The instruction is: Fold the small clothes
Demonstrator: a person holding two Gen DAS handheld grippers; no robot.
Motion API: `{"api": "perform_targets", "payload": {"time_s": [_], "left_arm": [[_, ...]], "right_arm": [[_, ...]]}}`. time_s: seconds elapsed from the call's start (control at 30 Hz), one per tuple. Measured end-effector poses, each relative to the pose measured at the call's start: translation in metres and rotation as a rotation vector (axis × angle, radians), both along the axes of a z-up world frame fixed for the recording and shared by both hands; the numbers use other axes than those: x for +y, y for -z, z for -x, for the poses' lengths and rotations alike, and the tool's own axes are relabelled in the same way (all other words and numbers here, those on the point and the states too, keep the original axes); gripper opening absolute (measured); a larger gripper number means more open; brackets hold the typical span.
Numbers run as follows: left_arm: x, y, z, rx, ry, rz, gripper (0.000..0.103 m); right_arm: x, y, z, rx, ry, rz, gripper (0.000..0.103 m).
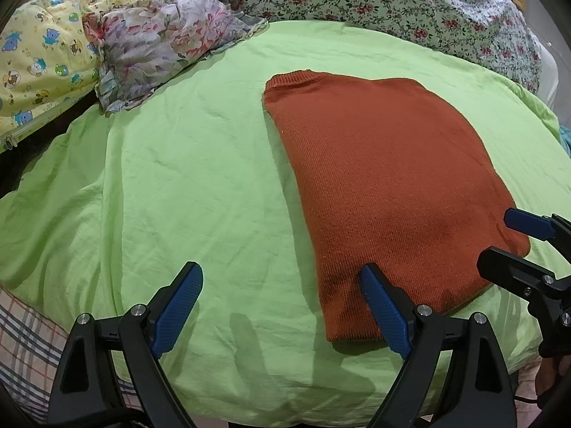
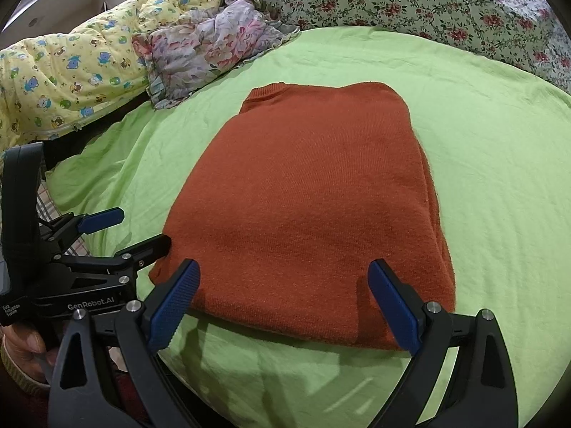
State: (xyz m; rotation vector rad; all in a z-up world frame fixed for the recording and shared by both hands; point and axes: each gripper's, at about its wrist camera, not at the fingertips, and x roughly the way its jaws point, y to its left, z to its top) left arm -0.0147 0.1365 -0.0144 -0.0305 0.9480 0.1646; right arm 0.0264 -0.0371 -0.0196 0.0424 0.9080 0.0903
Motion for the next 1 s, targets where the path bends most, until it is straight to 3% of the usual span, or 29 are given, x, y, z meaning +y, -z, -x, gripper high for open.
{"api": "perform_targets", "payload": {"time_s": [1.0], "left_arm": [[-0.0015, 0.0005, 0.002, 0.003, -0.004, 0.014, 0.091]], "right_arm": [[0.0022, -0.0032, -0.0004, -0.003, 0.0, -0.002, 0.095]]}}
